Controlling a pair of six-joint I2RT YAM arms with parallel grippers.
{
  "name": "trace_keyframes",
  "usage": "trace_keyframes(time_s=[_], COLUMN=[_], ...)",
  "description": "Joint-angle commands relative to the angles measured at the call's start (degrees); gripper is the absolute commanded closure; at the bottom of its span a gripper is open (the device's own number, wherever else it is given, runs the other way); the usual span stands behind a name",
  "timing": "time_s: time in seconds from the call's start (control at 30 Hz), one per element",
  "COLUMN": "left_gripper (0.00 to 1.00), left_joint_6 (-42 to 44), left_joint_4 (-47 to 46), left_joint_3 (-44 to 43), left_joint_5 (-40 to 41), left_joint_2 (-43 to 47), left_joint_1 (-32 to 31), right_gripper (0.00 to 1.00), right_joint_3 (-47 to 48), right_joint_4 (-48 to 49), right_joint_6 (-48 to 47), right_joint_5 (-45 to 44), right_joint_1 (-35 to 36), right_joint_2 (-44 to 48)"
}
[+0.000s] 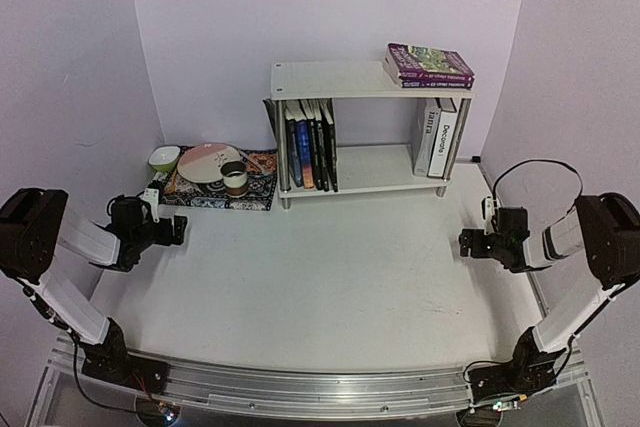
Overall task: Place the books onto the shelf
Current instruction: Reset both arms
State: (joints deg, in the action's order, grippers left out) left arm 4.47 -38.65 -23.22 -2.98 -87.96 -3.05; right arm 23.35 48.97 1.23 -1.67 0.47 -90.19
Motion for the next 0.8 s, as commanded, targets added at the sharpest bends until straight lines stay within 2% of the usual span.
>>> trace_keyframes(time_s=[0.0, 0.77], left_gripper=[0.00, 0.00], left_joint_6=[-0.43, -0.18], left_joint_4=[-4.82, -4.81], left_joint_3=[-2.45, -2.21], left_joint_5=[0.54, 0.65], left_joint_2=[-0.15, 0.08], left_joint_1=[0.59, 0.59], right_gripper=[0.02, 0.02], right_joint_3=[1.49, 1.46], right_joint_4=[-0.76, -0.80], right_joint_6=[-0.44, -0.44], right_joint_5=[0.41, 0.37], right_joint_1=[-0.03, -0.03], right_joint_2=[-0.22, -0.25])
